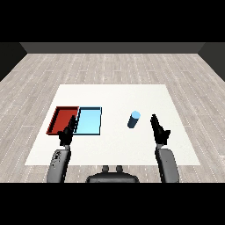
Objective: Pick the blue can and put it in the blue box
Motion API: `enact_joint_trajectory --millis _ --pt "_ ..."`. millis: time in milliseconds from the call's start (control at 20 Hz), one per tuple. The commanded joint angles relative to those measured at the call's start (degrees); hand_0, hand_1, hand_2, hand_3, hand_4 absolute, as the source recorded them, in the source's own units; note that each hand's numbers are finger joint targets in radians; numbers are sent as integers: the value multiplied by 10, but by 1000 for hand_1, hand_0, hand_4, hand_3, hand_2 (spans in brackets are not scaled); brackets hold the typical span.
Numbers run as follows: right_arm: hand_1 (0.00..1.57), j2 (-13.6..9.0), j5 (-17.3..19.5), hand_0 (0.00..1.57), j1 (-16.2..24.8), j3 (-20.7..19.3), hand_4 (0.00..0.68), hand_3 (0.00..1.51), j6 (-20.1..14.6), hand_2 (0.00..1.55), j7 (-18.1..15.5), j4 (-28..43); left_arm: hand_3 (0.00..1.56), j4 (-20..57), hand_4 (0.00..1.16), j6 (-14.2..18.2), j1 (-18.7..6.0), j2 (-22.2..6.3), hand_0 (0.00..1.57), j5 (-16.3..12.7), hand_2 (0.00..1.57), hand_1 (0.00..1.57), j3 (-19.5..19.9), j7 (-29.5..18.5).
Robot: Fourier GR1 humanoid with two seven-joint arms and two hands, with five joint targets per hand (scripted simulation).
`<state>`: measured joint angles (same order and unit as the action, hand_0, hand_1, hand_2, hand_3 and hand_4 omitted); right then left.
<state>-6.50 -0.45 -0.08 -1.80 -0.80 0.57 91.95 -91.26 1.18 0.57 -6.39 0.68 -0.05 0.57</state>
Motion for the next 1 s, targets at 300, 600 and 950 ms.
enact_joint_trajectory --millis 300,600,950 --pt "0 49 -42 0 -114 2 0 0 32 0 -74 -60 0 -44 0 -27 -31 30 0 -48 0 0 16 -102" --pt "0 9 -83 0 -144 -45 0 0 108 0 -161 -165 0 4 0 -59 -16 39 0 -66 0 0 22 -176" --pt "0 25 -60 0 -160 -26 0 0 82 0 -152 -177 0 -44 0 -66 37 32 0 -56 0 0 21 -188"
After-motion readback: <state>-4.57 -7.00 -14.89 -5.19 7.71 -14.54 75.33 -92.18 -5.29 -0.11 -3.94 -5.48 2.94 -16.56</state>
